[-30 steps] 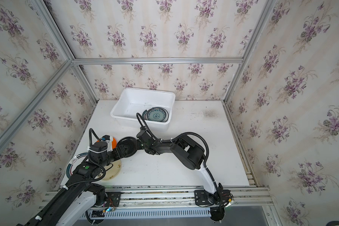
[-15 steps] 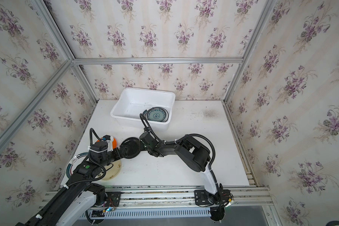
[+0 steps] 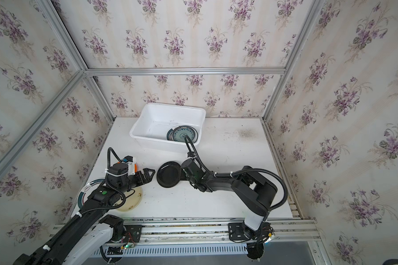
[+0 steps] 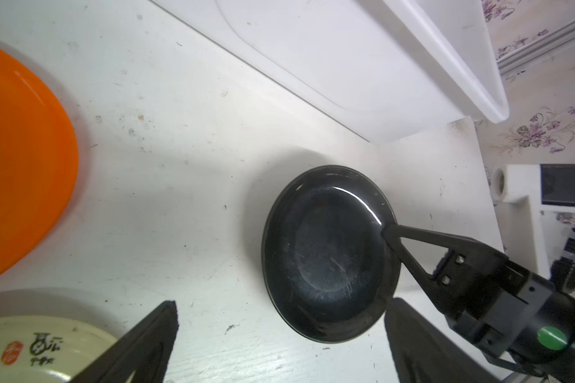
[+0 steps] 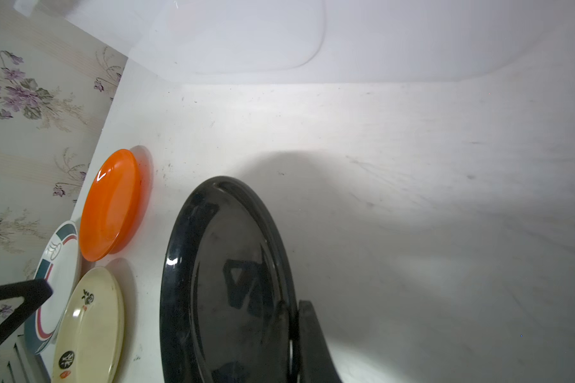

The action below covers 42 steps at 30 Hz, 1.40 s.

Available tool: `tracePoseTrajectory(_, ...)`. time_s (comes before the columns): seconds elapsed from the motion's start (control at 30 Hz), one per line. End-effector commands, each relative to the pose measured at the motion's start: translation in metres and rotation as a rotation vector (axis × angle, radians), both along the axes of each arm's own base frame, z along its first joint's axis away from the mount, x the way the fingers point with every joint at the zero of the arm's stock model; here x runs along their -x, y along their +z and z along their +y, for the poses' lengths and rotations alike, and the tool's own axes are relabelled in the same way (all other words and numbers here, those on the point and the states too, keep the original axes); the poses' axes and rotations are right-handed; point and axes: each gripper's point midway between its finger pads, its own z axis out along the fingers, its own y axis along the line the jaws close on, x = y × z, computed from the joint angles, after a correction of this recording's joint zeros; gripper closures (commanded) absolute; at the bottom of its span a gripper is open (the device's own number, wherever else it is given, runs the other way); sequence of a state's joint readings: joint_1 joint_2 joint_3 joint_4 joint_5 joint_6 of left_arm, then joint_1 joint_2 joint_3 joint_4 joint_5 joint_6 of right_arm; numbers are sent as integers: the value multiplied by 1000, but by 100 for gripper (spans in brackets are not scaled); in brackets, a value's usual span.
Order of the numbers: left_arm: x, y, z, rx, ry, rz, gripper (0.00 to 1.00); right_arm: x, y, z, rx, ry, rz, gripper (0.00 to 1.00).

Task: Place the plates into the plastic bin on the countertop
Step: Pick up the plate from the middle-left of the table, then place the plate in the plastic bin.

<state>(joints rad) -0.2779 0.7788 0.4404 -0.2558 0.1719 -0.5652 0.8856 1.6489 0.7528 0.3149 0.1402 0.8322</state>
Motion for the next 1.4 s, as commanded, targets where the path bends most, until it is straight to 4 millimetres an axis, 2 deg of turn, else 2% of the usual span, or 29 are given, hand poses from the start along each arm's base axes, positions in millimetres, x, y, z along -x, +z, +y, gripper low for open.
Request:
tracePoseTrajectory(0.0, -8, 15, -9, 17, -33, -82, 0, -2, 21, -20, -47, -77, -58, 100)
tracePoseTrajectory(0.13, -12, 19, -22, 34, -64, -113, 1, 10, 39, -48, -12, -114, -75, 100)
tracePoseTrajectory(0.33, -17, 23, -56, 73, -165, -135, 1, 24, 70, -94, 80, -179, -130, 100)
tracePoseTrajectory(0.47, -20, 35, -66, 88, -173, -206, 1, 33, 95, -124, 144, -224, -166, 100)
tracePoseTrajectory(0.57, -22, 47, -73, 119, -195, -290, 1, 35, 112, -138, 165, -244, -199, 100)
tracePoseTrajectory(0.73, -19, 49, -75, 133, -219, -367, 1, 35, 127, -142, 160, -221, -184, 100)
tracePoseTrajectory(1.0, -11, 49, -85, 144, -293, -414, 0, 15, 152, -127, 86, -162, -153, 100)
tracePoseTrajectory(1.2, 2, 62, -106, 237, -421, -441, 0, -15, 175, -111, 36, -121, -150, 100)
tracePoseTrajectory(1.37, 11, 69, -111, 293, -458, -475, 0, -43, 189, -98, 34, -91, -157, 100)
